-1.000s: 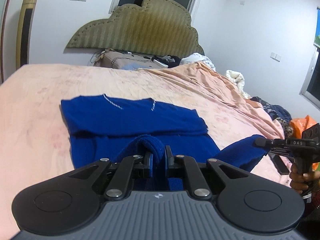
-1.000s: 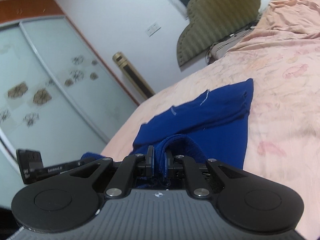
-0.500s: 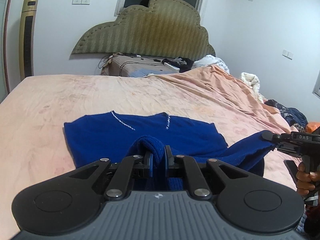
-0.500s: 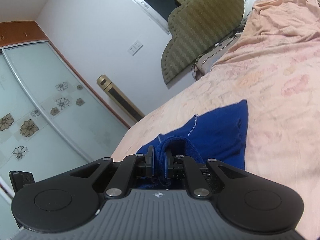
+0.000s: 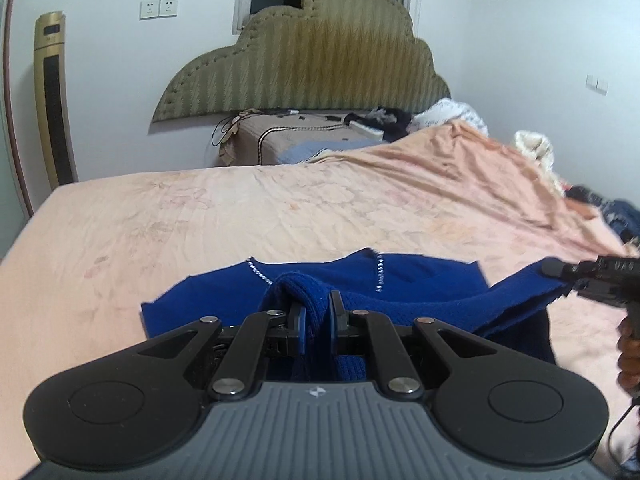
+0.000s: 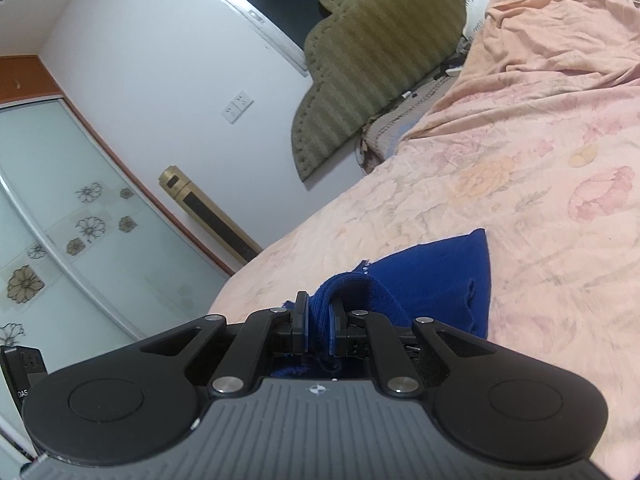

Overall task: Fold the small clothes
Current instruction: 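Lay the held hem down near the beaded collar with both grippers, then open both grippers to release the hem onto the sweater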

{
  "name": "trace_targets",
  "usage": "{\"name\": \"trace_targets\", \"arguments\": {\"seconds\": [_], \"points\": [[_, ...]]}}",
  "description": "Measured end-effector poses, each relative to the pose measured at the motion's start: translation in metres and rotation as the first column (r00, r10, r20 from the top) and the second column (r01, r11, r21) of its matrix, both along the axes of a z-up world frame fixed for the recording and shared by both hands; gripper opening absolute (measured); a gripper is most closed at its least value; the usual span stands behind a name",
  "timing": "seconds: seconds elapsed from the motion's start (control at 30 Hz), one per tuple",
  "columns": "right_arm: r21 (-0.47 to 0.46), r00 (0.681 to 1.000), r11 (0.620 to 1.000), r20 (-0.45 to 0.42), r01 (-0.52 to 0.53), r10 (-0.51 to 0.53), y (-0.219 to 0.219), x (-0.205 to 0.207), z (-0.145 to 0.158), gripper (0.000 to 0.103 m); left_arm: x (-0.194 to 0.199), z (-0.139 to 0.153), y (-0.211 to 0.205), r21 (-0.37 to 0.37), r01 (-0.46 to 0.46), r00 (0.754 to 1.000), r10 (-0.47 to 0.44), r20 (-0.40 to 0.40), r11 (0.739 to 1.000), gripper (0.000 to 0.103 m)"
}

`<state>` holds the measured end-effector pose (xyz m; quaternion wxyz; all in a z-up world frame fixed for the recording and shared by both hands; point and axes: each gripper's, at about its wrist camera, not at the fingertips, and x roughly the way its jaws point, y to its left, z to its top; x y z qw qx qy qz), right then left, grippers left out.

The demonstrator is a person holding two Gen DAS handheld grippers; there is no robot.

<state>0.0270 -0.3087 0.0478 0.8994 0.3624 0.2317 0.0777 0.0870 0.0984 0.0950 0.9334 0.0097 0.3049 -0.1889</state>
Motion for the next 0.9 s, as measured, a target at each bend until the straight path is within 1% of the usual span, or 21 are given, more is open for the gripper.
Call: {"name": "trace_targets", "arguments": {"seconds": [0.13,0.27,0.5,0.7,0.8,0.9], "points": [[0.001,1.0,1.0,-0.013,0.011,-0.011,-0.002,0.018,-0.004,0.013,0.02,-0.005,-0.004,0.032,0.002,1.0,-0.002,0.002,0.999,0.01],[0.011,0.999,1.0,-0.035,0.03,-0.029,-0.006,0.038,-0.013,0.013,0.041,-0.016,-0.004,0.026,-0.018,1.0,0.018,-0.017,1.0,0.01],[0.033,0.993,0.998,-0.108,0.048,-0.044,-0.01,0.073,-0.038,0.013,0.079,-0.039,-0.004,0.034,-0.034,0.997,0.037,-0.074,0.999,0.01],[0.001,0.986,0.999,-0.163,0.042,-0.041,-0.01,0.097,-0.055,0.013,0.107,-0.064,-0.003,0.044,-0.054,0.989,0.06,-0.137,0.998,0.011],[0.002,0.983,0.999,-0.176,0.045,-0.044,-0.012,0.105,-0.06,0.013,0.115,-0.073,-0.002,0.036,-0.064,0.986,0.069,-0.151,0.997,0.011],[0.015,0.978,0.999,-0.205,0.048,-0.044,-0.016,0.112,-0.067,0.014,0.121,-0.081,-0.001,0.033,-0.066,0.981,0.071,-0.181,0.997,0.011]]}}
